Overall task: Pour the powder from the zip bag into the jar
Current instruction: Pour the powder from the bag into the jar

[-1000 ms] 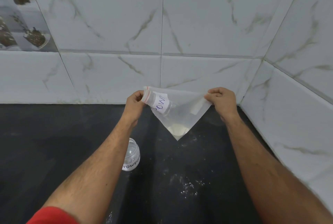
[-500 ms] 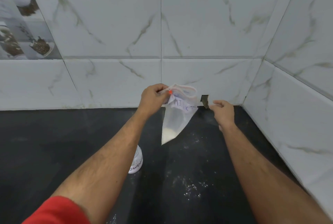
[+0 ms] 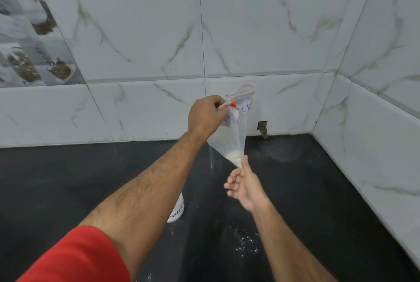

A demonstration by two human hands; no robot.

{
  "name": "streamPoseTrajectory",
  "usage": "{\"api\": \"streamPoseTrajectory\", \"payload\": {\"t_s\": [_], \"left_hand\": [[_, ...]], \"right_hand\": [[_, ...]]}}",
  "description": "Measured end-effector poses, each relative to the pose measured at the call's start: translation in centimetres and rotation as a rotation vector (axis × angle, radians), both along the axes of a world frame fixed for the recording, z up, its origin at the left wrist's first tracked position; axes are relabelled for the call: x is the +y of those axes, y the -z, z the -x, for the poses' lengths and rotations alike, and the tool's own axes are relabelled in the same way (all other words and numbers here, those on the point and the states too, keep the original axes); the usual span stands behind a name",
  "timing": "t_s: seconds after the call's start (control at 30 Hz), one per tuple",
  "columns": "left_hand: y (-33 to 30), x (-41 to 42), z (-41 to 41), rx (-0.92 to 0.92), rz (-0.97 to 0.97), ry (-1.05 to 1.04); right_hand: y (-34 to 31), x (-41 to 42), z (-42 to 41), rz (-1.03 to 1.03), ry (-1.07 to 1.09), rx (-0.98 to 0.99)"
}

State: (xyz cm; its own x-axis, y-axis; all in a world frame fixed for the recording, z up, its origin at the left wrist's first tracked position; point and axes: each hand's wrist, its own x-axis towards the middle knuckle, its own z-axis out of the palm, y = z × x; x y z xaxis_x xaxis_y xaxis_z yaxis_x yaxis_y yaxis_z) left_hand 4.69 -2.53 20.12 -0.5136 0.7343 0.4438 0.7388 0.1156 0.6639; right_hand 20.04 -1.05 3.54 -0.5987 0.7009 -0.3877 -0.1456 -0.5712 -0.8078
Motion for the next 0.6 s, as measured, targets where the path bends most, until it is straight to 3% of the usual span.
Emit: {"api": "streamPoseTrajectory", "payload": {"t_s": [0.1,0.27,0.43,0.6], "left_hand": [[-1.3,0.5,-0.9,-0.049,-0.056,0.030],[-2.2,-0.2,-0.6,-0.206,-0.070,0.158],[-1.5,-3.8,1.5,-0.368,-0.059,0.297],[0.3,-8.1,4.9,-0.229,-0.025,0.132]], "right_hand": [[0.6,-0.2,2.0,0.283,-0.021,0.160],[-1.3,1.6,4.3,0.579,0.187,0.581],[-1.4,2.1,5.5,0.511,0.294,0.737],[-2.1,2.9,5.6,0.338,0.334,0.729]]}}
